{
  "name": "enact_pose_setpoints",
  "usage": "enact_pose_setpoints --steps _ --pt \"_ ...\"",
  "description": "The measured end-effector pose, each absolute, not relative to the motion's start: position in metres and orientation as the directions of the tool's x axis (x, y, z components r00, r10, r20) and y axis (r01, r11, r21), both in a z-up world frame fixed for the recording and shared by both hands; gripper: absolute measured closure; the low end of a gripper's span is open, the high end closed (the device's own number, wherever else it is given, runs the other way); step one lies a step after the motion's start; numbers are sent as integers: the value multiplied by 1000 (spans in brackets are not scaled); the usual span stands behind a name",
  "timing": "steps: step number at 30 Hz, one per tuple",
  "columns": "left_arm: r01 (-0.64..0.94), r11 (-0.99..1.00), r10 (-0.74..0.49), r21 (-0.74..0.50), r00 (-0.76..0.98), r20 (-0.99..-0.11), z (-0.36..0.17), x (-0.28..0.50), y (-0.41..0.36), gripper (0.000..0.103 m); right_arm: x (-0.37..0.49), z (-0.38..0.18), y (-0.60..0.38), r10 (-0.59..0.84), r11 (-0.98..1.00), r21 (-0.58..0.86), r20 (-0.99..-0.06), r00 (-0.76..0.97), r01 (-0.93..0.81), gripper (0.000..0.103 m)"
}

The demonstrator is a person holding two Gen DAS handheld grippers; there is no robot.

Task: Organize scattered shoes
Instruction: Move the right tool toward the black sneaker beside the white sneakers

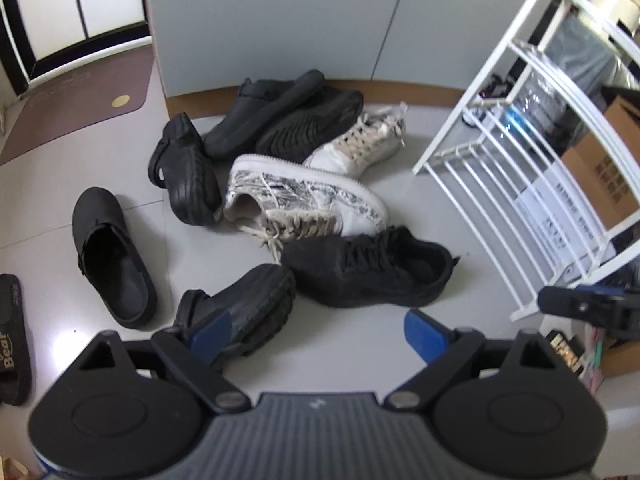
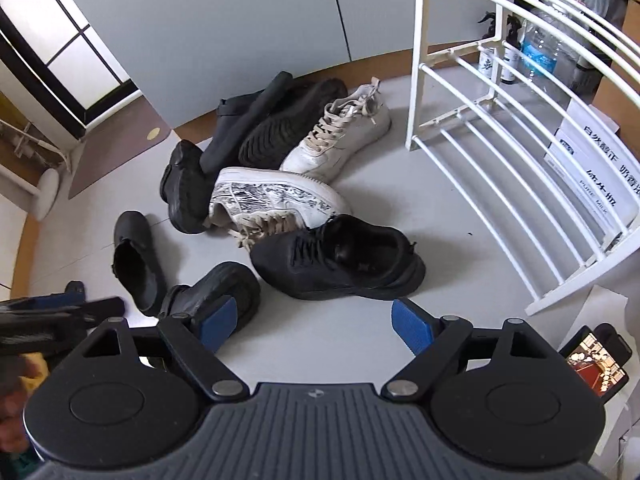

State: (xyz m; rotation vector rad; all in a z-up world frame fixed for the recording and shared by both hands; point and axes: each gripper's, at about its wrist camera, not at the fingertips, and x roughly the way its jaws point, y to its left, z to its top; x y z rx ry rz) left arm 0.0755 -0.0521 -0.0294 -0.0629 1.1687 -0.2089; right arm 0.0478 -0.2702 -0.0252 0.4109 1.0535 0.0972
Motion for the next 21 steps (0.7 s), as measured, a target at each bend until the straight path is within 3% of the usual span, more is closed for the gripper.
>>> enact_pose_setpoints --steps 13,21 --pt "148 971 -232 -190 357 -905 -48 95 -80 11 70 -66 -283 258 912 365 -865 430 187 15" --pt "141 976 -210 -169 366 -907 -66 110 -86 12 82 -83 -297 264 927 351 -862 433 134 15"
